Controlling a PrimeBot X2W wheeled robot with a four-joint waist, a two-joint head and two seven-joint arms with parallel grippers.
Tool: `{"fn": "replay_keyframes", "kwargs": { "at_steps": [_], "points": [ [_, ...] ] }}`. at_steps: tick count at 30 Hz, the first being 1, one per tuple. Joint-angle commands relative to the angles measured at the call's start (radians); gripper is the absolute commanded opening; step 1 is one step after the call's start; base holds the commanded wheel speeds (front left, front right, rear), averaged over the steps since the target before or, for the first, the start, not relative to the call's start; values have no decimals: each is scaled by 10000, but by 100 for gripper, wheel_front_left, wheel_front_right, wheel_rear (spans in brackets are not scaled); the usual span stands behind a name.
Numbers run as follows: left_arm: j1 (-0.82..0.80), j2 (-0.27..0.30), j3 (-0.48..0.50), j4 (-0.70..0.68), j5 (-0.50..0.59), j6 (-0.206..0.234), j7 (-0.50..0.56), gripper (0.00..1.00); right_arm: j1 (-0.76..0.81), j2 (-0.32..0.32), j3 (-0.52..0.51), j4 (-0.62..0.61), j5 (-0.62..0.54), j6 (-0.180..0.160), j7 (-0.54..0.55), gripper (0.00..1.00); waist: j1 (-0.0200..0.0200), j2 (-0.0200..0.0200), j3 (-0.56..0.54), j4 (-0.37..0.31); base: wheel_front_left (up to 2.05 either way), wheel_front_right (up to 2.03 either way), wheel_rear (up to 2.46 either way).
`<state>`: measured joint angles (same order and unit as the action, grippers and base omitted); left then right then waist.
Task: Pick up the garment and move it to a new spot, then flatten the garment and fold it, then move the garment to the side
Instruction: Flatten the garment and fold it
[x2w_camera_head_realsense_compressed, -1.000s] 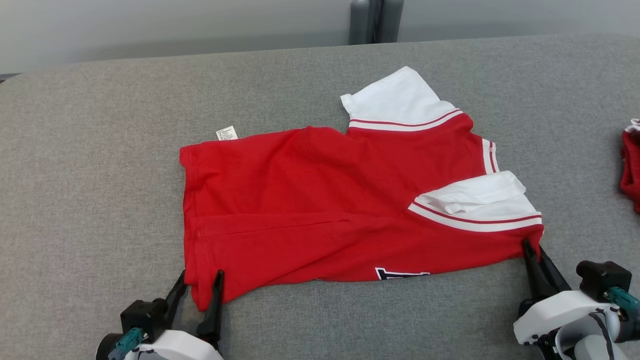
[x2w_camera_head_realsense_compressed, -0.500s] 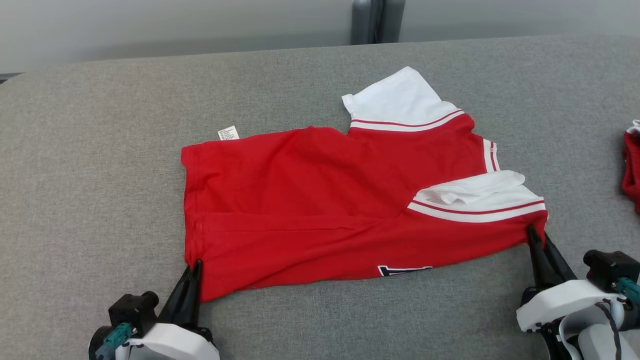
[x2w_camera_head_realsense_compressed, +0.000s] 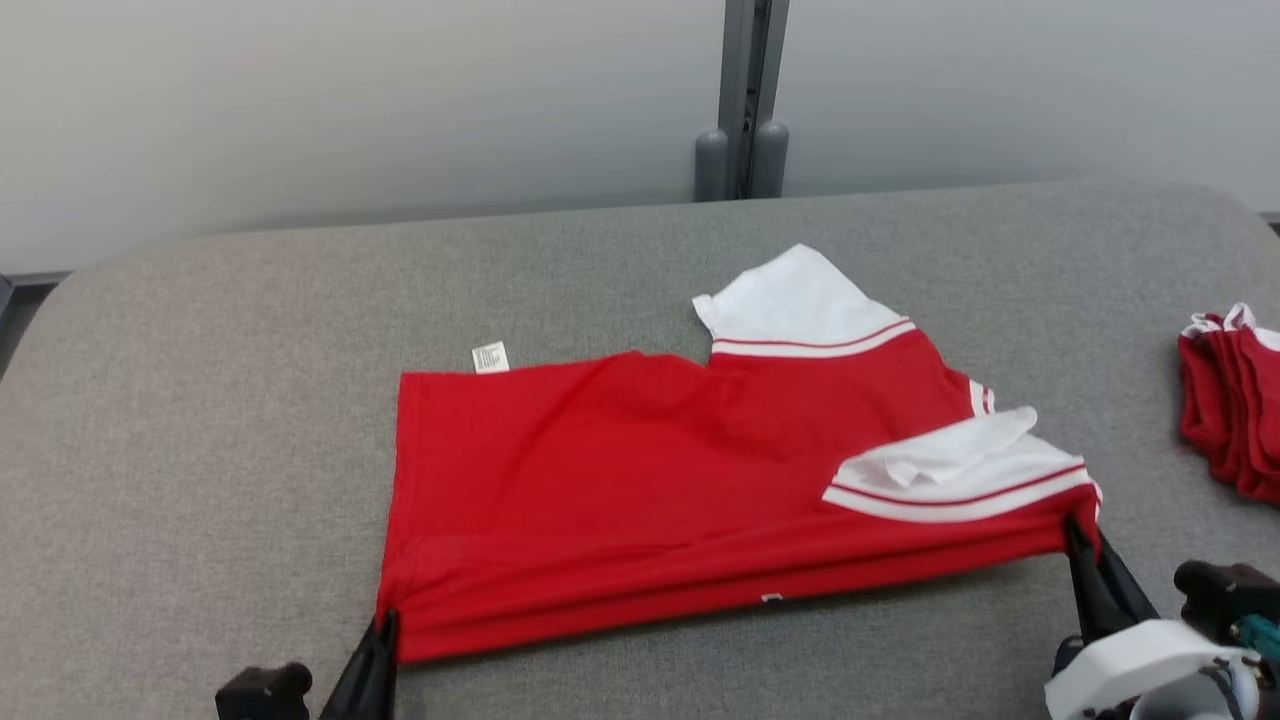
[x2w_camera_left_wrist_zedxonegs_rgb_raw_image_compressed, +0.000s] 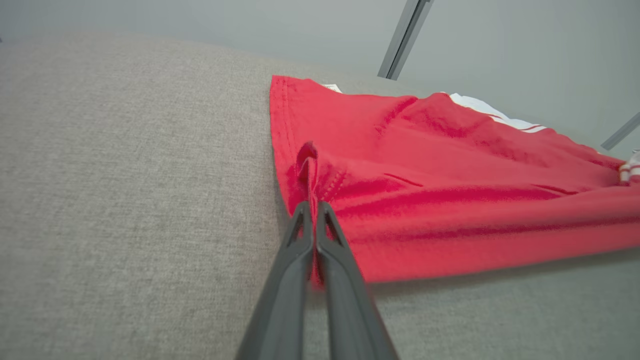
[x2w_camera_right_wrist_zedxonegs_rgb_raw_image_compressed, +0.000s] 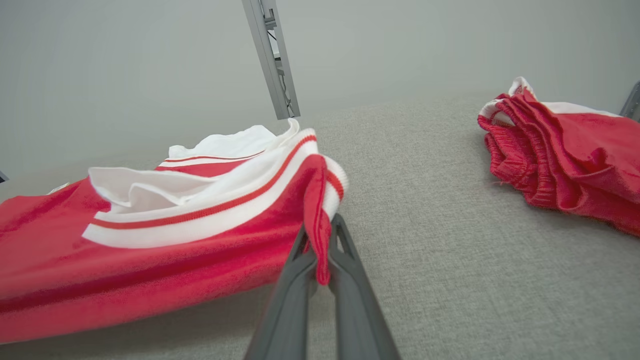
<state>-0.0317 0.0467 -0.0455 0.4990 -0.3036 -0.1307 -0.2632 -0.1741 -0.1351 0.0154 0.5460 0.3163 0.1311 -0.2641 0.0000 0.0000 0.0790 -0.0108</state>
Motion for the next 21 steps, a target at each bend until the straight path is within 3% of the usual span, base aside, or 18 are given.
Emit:
{"fn": "replay_keyframes", "kwargs": {
  "at_steps": [1, 14, 15, 16, 17, 18, 19, 21],
  "points": [
    [325, 85, 8, 305, -71, 8, -14, 0, 373, -150, 7, 97, 124, -6, 8, 0, 0, 0, -647, -45, 0, 0, 0],
    [910, 83, -92, 1398, -69, 8, -14, 0, 1194, -118, 543, 1045, 50, -8, 8, 0, 0, 0, -723, 85, 0, 0, 0],
    [833, 88, -125, 1522, -55, 8, -14, 7, 1146, -89, 587, 1167, -1, -8, 9, 2, 0, 0, -680, 89, 0, 0, 0],
    [731, 93, -133, 1581, -52, 20, -14, 31, 1060, -72, 598, 1299, -9, -6, 8, 18, 0, 0, -610, 87, 0, 0, 0],
    [664, 90, -155, 1654, -13, 75, -14, 61, 967, -74, 570, 1427, -50, -6, 8, 81, 0, 0, -553, 86, 0, 0, 0],
    [631, 80, -183, 1737, -14, 117, -12, 92, 884, -59, 552, 1510, -83, -6, 8, 100, 0, 0, -498, 82, 0, 0, 0],
    [586, 80, -215, 1764, 22, 146, -12, 100, 805, -39, 504, 1534, -122, -6, 8, 100, 0, 0, -456, 75, 0, 0, 0],
    [483, 71, -273, 1722, 107, 239, -3, 100, 685, -42, 350, 1492, -262, -4, 8, 100, 0, 0, -389, 62, 0, 0, 0]
  ]
}}
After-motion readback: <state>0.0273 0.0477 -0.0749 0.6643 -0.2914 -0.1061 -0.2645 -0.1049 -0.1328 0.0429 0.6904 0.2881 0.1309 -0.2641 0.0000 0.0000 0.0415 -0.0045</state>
